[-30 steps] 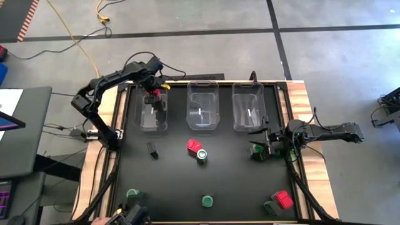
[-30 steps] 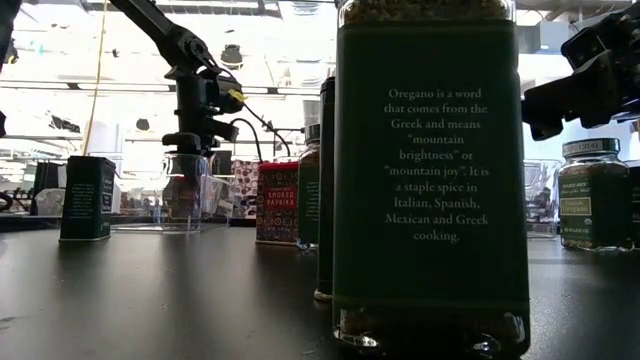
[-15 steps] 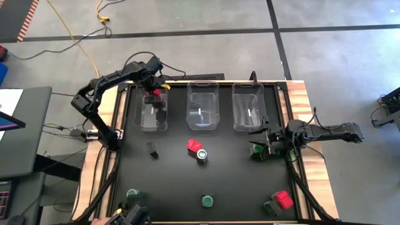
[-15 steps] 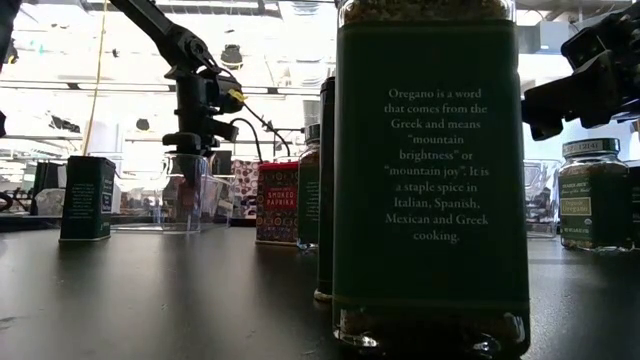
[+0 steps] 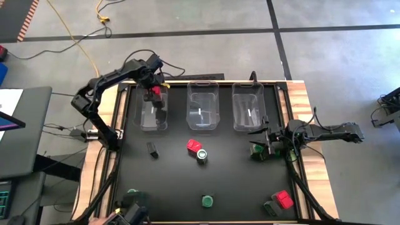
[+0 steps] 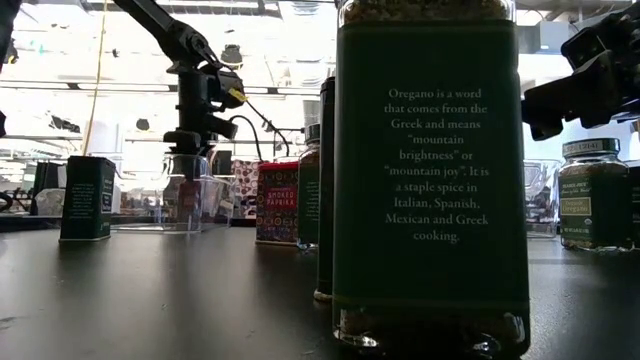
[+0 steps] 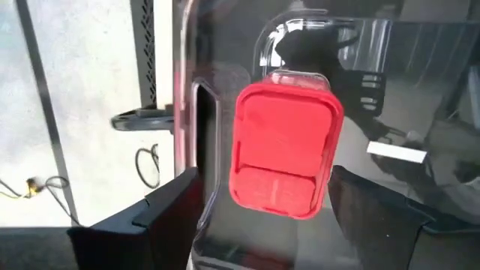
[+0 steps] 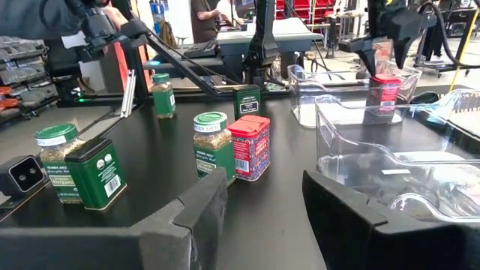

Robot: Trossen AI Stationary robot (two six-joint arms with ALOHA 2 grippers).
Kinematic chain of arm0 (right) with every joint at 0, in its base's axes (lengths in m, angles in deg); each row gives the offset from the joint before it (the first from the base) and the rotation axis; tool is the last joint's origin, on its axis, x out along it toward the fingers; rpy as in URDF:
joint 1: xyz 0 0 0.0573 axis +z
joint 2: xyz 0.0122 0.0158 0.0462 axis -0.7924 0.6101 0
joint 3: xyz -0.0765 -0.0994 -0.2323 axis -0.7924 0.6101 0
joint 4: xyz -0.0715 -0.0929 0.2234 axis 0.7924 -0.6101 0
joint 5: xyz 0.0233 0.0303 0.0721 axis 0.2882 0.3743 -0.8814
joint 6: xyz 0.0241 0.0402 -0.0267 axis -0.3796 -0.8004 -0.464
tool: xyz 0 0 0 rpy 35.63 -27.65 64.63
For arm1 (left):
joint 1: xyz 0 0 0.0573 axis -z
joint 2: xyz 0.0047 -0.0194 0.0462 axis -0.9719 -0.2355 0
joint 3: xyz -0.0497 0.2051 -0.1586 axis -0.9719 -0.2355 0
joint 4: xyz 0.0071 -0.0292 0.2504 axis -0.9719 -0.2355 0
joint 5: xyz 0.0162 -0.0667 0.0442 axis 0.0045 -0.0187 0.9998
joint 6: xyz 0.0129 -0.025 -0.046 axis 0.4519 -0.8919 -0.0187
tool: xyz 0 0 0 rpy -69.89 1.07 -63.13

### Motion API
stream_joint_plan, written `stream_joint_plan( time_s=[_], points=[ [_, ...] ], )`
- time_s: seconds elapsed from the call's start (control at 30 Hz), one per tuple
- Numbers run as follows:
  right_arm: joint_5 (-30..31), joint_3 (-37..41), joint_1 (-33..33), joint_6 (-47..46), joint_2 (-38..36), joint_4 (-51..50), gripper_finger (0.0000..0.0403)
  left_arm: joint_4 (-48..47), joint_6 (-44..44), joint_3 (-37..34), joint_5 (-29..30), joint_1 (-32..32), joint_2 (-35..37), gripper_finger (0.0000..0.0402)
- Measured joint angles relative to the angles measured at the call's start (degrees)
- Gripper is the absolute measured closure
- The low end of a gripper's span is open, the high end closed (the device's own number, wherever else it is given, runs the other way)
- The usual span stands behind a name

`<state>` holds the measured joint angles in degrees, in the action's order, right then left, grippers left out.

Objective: Sort spices by type
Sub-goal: Put the green seasoning bottle into the right transparent bin

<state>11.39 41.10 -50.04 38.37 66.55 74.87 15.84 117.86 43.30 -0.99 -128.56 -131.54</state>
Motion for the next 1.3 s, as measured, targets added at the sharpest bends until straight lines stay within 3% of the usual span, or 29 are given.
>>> stream_joint_plan(
  time_s=[0.27,0.43,0.63,0.83,0.9,1.07,1.23,1.3],
  points=[
    [-0.02,0.0,-0.02,-0.02,0.0,0.0,0.0196,-7.39,-6.35,4.59,-0.07,0.04,0.05,0.0124],
    [-0.01,0.0,-0.01,0.0,0.0,0.0,0.0196,-12.92,-14.21,5.67,-4.89,0.83,2.84,0.0125],
    [-0.02,0.0,-0.01,-0.02,0.01,0.0,0.0196,-15.31,-27.11,5.7,-9.87,5.38,12.6,0.0125],
    [-0.01,0.0,-0.02,0.0,0.0,0.0,0.0196,-13.94,-43.55,5.74,-10.18,17.39,24.9,0.0125],
    [-0.02,0.0,-0.01,-0.01,0.02,0.0,0.0196,-11.93,-49.83,5.53,-8.44,22.96,28.3,0.0125],
    [-0.02,0.0,-0.01,-0.01,0.01,0.0,0.0196,-1.34,-63.09,0.01,6.09,40.36,33.38,0.0125],
    [-0.01,0.0,-0.01,-0.02,0.0,0.0,0.0196,5.92,-72.65,-7.24,17.29,53.93,31.71,0.0125],
    [-0.02,0.0,-0.01,-0.01,0.01,0.02,0.0196,5.72,-74.66,-9.0,18.28,56.51,30.31,0.0125]
  ],
)
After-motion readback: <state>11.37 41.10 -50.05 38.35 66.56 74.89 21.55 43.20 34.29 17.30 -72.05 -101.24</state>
